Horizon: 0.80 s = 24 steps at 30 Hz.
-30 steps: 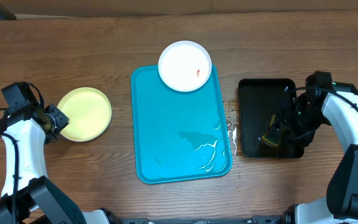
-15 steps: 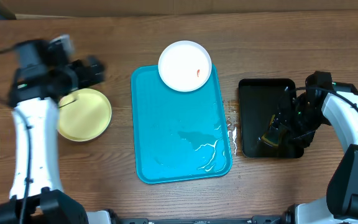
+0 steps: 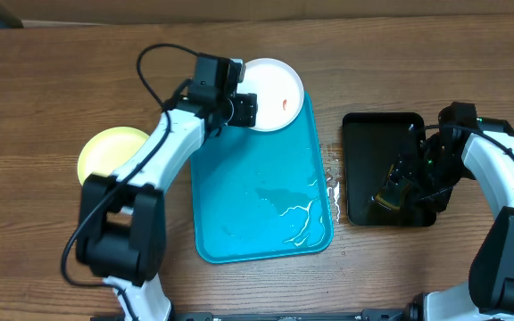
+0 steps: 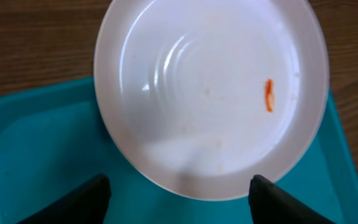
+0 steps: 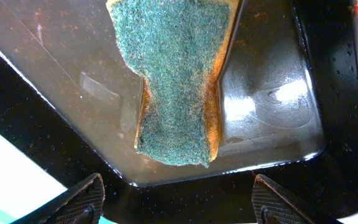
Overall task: Clean dirty plates on tray and stack at the side
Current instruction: 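Grasp the white plate rim and pull it to tray center, left gripper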
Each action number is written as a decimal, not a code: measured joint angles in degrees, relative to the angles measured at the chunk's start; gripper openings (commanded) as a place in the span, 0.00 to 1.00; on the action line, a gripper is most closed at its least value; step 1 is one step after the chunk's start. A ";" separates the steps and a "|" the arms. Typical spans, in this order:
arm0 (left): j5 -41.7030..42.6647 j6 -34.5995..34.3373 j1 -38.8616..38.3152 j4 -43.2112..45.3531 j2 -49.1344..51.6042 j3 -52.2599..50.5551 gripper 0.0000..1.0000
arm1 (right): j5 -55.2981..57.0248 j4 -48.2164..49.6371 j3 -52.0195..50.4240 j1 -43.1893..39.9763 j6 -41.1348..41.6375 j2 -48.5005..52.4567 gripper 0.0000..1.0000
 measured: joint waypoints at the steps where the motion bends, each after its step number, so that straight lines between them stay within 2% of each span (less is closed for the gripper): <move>1: -0.52 -1.01 0.00 0.46 0.85 0.00 0.68 | 0.02 0.00 0.00 0.00 0.00 0.00 0.78; 6: -1.86 -4.33 0.35 2.05 3.76 0.00 0.59 | 0.00 0.00 0.00 0.00 -0.02 0.00 0.78; 12: -2.47 -6.32 0.37 2.03 6.43 0.00 0.06 | 0.02 0.02 0.00 0.00 0.00 0.00 0.78; 20: -0.81 -6.69 0.37 -2.29 6.62 0.70 0.04 | 0.00 -0.26 0.00 0.00 0.00 0.00 0.79; 24: 1.99 -7.39 0.46 -11.43 6.58 3.34 0.04 | 0.00 -0.26 0.00 0.00 -0.02 0.00 0.79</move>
